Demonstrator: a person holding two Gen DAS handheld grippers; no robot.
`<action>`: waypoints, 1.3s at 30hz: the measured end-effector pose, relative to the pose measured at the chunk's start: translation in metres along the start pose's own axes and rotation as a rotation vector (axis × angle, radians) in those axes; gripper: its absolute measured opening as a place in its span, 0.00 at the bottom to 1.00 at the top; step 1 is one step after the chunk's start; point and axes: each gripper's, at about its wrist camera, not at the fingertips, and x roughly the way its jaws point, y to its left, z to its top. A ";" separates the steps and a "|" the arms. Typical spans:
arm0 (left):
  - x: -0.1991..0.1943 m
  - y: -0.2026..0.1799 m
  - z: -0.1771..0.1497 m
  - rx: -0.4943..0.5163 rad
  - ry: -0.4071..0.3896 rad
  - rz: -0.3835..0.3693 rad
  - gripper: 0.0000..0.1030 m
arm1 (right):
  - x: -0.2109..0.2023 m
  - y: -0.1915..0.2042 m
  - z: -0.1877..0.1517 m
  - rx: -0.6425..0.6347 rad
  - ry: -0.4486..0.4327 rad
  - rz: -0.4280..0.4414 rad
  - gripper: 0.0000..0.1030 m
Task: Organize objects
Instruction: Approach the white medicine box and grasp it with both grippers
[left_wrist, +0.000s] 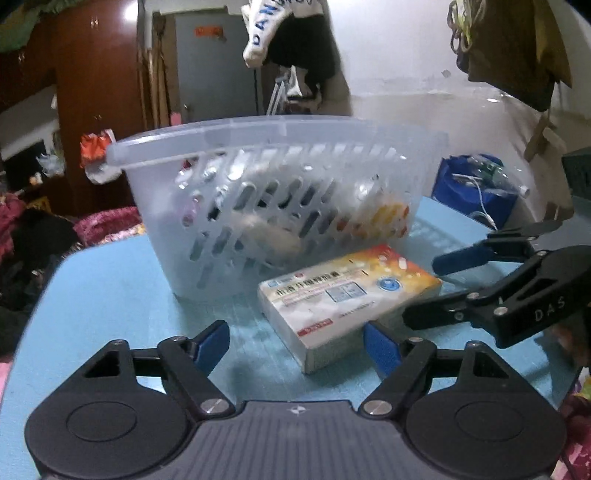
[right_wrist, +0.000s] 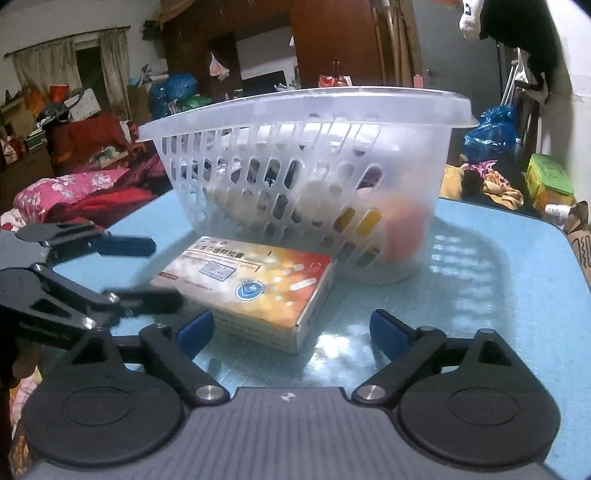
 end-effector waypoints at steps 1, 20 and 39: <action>0.000 -0.001 0.000 0.001 0.002 0.002 0.80 | 0.000 -0.001 0.000 0.002 0.002 0.005 0.88; -0.041 -0.005 -0.002 -0.026 0.055 0.093 0.79 | -0.003 -0.008 0.001 0.039 -0.025 0.026 0.84; 0.018 0.002 0.007 0.056 0.022 -0.051 0.73 | 0.012 0.028 0.005 -0.166 0.051 0.001 0.80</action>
